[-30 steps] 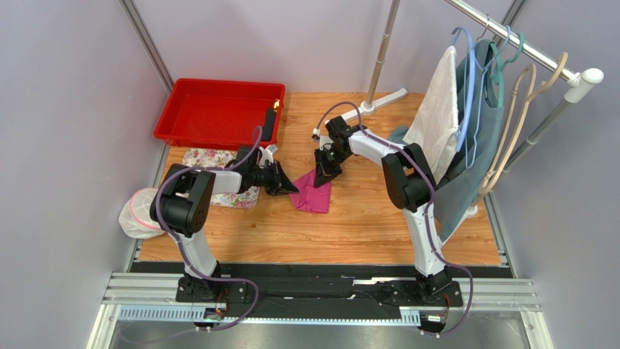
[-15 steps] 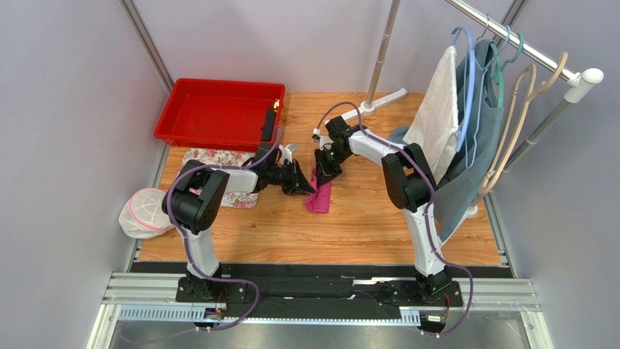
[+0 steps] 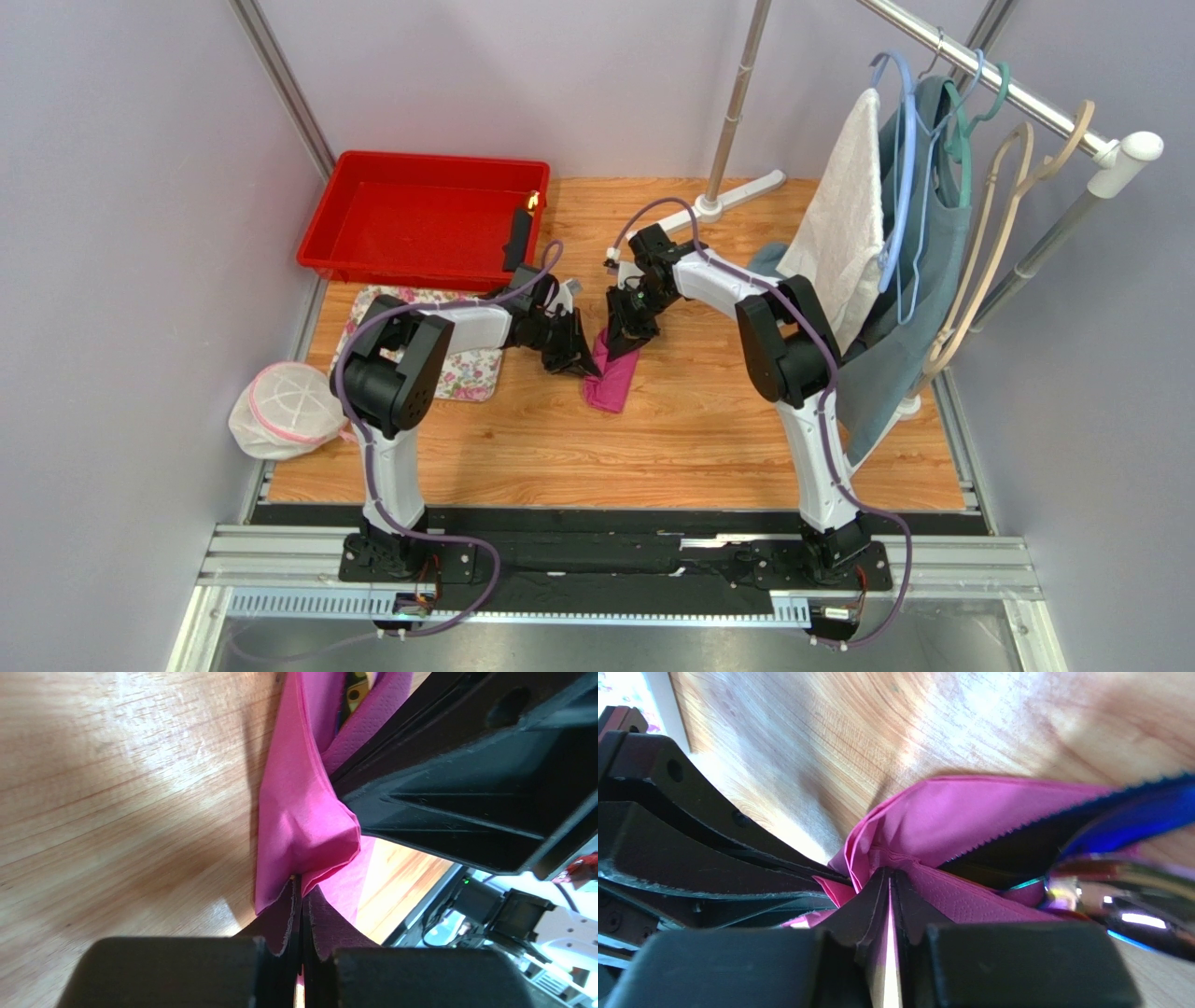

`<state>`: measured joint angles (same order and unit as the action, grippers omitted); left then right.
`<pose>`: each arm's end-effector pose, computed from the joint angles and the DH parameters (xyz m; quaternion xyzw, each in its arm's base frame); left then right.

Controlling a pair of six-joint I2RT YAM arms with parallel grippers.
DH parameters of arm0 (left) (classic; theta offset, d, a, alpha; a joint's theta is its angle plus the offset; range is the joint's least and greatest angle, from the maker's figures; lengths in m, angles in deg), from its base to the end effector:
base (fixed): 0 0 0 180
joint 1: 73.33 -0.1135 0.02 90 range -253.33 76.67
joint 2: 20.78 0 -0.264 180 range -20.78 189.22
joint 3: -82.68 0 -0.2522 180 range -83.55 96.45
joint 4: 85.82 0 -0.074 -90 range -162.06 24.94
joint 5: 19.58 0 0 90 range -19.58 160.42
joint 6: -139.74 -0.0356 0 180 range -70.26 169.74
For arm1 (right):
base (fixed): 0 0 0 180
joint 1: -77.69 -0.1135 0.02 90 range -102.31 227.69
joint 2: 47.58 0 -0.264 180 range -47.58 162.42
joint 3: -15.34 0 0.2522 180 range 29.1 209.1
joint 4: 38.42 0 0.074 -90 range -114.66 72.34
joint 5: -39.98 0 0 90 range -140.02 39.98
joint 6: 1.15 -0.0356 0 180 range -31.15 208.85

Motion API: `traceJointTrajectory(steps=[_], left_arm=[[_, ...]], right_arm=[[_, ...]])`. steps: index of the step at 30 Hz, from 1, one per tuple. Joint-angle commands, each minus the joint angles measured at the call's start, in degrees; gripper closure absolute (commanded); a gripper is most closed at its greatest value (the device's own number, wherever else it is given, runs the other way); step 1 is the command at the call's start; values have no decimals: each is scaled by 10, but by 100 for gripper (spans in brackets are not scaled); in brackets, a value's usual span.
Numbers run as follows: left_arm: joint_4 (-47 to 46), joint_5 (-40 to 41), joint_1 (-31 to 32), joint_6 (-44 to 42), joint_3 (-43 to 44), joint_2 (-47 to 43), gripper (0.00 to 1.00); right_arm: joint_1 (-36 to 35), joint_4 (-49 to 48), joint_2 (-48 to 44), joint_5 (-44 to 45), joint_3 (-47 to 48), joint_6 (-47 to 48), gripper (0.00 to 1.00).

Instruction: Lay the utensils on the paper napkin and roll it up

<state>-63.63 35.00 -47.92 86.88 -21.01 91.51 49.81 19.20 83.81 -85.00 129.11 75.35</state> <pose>0.3331 -0.1811 0.1221 -0.0106 0.9198 -0.3856 0.0714 0.3981 0.2337 0.1355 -0.1567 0.9336 0.3221 0.0093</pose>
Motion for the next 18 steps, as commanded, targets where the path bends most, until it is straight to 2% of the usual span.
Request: traceJointTrajectory(steps=[1, 3, 8, 11, 18], left_arm=[[91, 63, -7, -59, 7, 5, 100], [90, 60, -7, -59, 8, 1, 100], [88, 54, -7, -61, 10, 2, 100], [83, 48, -7, -55, 8, 2, 100], [80, 47, -7, -55, 11, 3, 100]], right_arm=[[19, -10, -24, -32, 20, -19, 85], [33, -24, -38, -57, 19, -42, 82], [63, -98, -88, -126, -66, -105, 82], [67, -151, -100, -145, -118, -144, 85], [66, -215, -78, -163, -155, -189, 93]])
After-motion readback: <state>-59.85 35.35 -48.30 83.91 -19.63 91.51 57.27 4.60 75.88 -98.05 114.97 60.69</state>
